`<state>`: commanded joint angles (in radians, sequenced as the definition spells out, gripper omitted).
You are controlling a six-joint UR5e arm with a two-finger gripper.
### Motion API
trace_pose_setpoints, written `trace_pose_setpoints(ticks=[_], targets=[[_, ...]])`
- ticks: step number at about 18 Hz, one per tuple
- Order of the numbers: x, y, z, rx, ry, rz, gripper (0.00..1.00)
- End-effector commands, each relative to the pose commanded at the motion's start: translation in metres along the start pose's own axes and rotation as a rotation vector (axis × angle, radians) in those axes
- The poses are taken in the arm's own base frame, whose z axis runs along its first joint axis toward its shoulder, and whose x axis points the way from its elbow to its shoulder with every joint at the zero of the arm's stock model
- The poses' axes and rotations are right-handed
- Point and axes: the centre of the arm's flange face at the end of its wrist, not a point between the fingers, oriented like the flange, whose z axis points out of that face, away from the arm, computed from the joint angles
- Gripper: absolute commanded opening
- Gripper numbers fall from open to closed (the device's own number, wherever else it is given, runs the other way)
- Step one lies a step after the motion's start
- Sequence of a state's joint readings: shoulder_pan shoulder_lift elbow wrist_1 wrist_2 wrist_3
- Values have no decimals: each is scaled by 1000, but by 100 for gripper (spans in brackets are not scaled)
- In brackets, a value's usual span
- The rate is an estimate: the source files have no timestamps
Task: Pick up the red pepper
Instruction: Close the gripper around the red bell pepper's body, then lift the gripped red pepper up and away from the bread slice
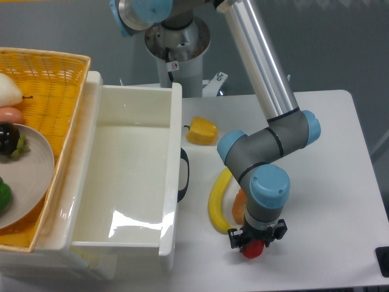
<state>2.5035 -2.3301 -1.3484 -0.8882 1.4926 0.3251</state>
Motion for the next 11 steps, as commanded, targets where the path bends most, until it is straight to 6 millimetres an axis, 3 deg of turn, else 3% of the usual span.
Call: trace_pose_setpoints(ticks=[5, 11], targets=[[-1, -1, -12, 12, -11, 7, 20], [-19, 1, -50, 12, -134, 86, 19]])
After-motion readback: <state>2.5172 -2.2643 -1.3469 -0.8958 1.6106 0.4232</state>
